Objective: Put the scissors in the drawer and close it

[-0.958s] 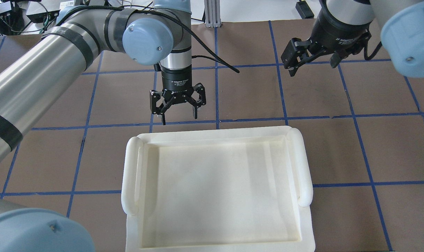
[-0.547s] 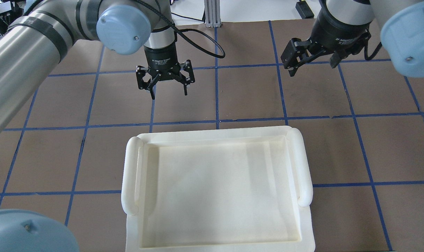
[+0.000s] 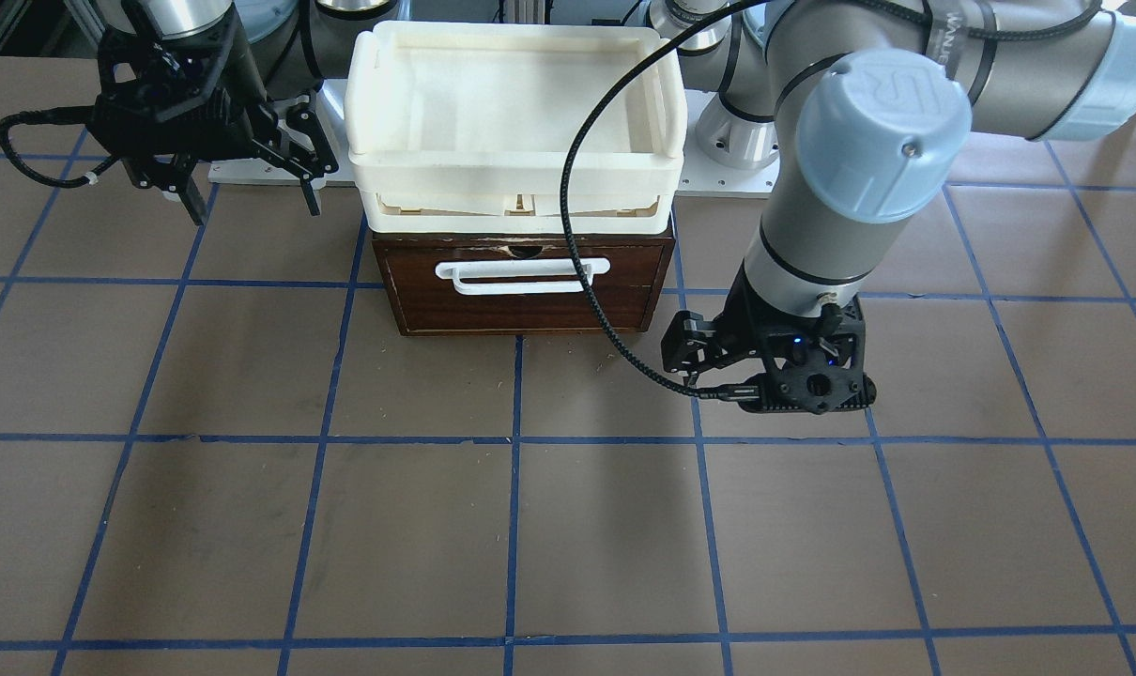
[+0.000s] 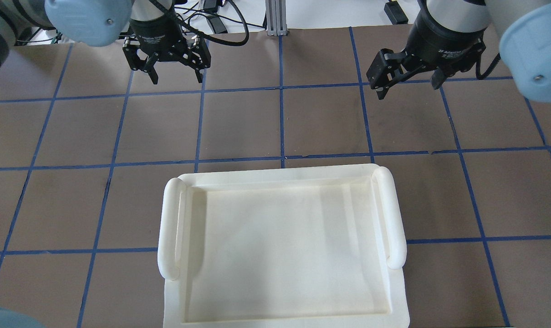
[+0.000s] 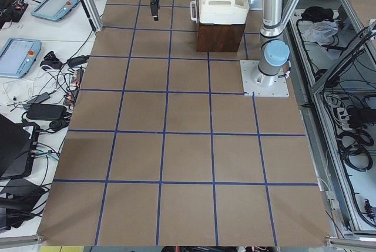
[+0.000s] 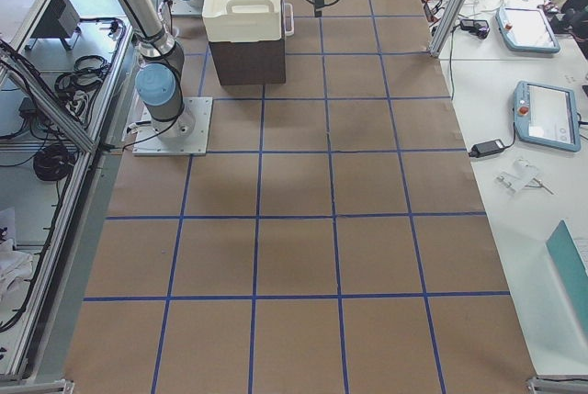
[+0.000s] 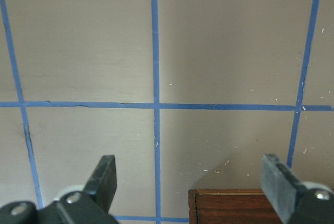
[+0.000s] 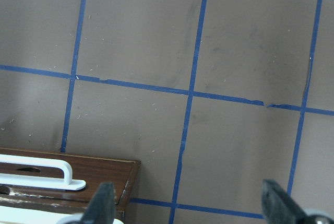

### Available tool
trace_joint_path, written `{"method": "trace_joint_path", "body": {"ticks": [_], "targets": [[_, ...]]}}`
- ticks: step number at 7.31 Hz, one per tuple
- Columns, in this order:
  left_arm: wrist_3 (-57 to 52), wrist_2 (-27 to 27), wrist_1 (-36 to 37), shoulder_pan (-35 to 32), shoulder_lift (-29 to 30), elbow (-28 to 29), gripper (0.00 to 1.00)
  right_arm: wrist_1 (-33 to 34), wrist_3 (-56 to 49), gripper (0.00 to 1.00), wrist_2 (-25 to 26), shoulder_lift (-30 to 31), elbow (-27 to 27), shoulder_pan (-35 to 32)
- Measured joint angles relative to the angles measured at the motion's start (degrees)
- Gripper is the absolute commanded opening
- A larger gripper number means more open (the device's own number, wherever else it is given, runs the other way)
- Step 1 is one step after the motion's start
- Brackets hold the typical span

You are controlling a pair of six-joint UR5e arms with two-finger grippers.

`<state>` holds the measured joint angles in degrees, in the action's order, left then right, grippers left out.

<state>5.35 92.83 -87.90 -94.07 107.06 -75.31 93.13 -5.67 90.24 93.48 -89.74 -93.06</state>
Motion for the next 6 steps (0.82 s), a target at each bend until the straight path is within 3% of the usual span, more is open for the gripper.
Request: {"method": "trace_joint_path", "body": {"ticks": [4,6], "targets": [[-7.39,-0.13,1.60,6.95,-5.67,-1.48,1.00,-3.54,4.97,1.00,-0.28,0.94,0.00,-0.07],[-9.66,-0.39,1.02,7.40,-9.37,-5.79,1.00,-3.83,5.11,1.00,-0.52,0.99,0.00,-0.10]]}}
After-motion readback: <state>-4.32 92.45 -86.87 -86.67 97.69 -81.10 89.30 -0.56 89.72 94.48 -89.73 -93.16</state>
